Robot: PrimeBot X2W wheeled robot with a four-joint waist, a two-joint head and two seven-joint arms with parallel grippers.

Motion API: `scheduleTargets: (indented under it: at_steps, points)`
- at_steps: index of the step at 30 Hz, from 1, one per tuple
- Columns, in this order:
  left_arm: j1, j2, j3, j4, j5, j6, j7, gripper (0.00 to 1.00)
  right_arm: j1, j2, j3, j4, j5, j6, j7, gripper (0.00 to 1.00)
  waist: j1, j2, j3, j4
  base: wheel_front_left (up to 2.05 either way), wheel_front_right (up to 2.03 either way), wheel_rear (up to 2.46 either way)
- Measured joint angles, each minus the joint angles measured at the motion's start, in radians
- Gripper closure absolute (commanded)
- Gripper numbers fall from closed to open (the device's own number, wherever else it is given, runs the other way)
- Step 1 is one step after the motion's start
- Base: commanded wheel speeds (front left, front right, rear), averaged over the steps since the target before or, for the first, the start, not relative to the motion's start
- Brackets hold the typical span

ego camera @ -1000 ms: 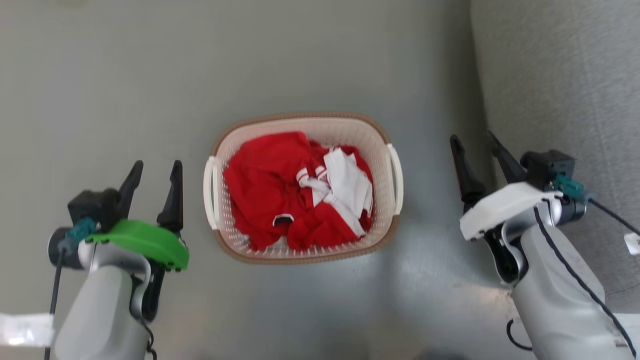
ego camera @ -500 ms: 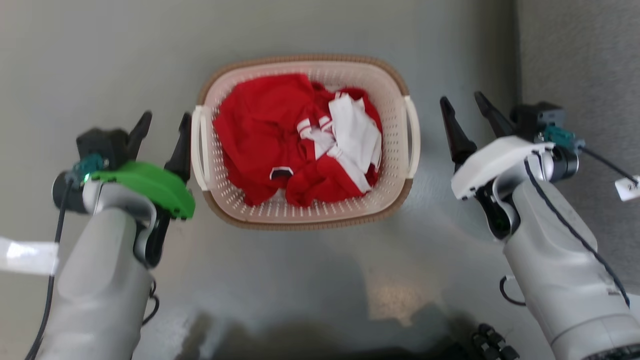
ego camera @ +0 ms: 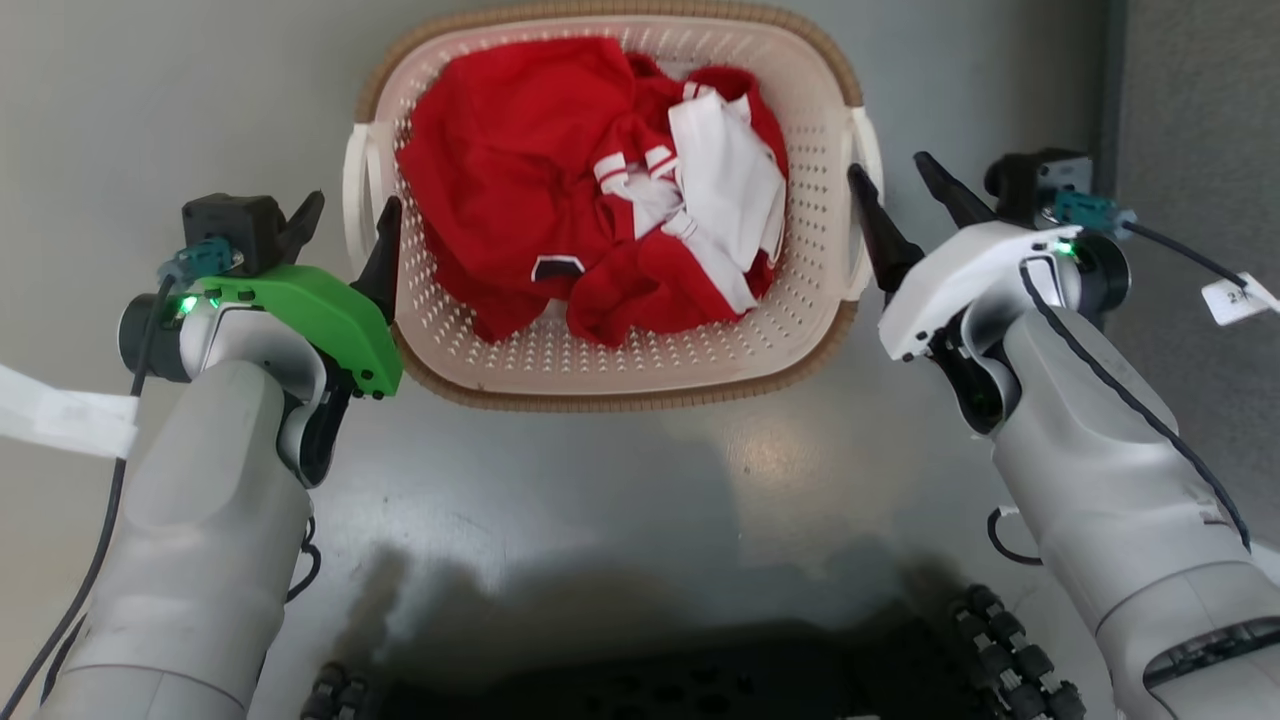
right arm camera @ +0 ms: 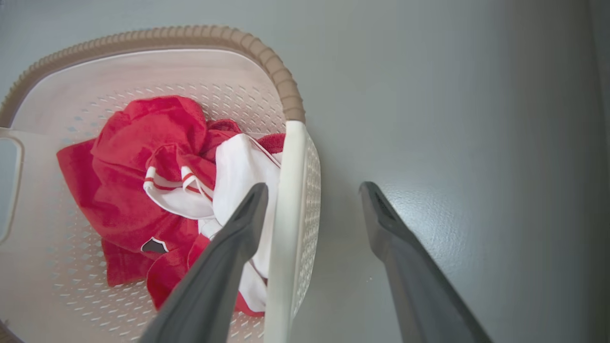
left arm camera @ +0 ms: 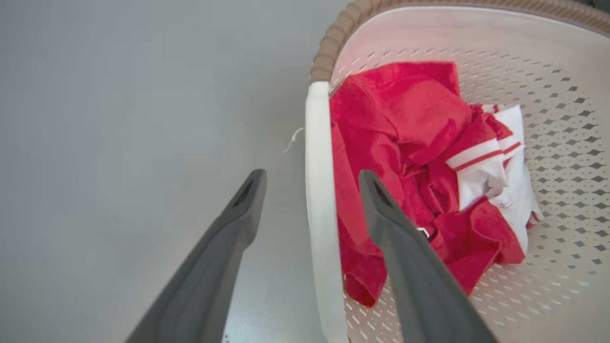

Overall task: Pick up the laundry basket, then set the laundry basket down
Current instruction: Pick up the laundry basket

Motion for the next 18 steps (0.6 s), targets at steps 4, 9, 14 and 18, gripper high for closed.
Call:
scheduleTargets:
  at_steps: [4, 9, 14, 18]
  points:
    - [-0.024, -0.008, -0.030, 0.024, -0.031, 0.000, 0.004, 0.00, -0.025, -0.001, 0.034, 0.022, 0.021, 0.000, 0.000, 0.00, 0.0000, 0.0000, 0.031, 0.005, 0.00, 0.00, 0.00]
    - [-0.047, -0.021, -0.067, 0.047, -0.055, 0.000, 0.003, 0.00, -0.053, -0.001, 0.070, 0.046, 0.043, 0.000, -0.001, 0.00, -0.0001, 0.0000, 0.054, 0.017, 0.00, 0.00, 0.00]
    - [-0.062, -0.021, -0.094, 0.068, -0.075, 0.000, -0.003, 0.18, -0.067, -0.001, 0.093, 0.067, 0.065, 0.000, -0.007, 0.00, -0.0001, 0.0000, 0.064, 0.026, 0.00, 0.00, 0.00]
    - [-0.087, -0.022, -0.115, 0.079, -0.102, 0.000, -0.014, 1.00, -0.088, -0.001, 0.103, 0.085, 0.076, 0.000, -0.012, 0.89, -0.0001, 0.0000, 0.068, 0.031, 0.00, 0.00, 0.00]
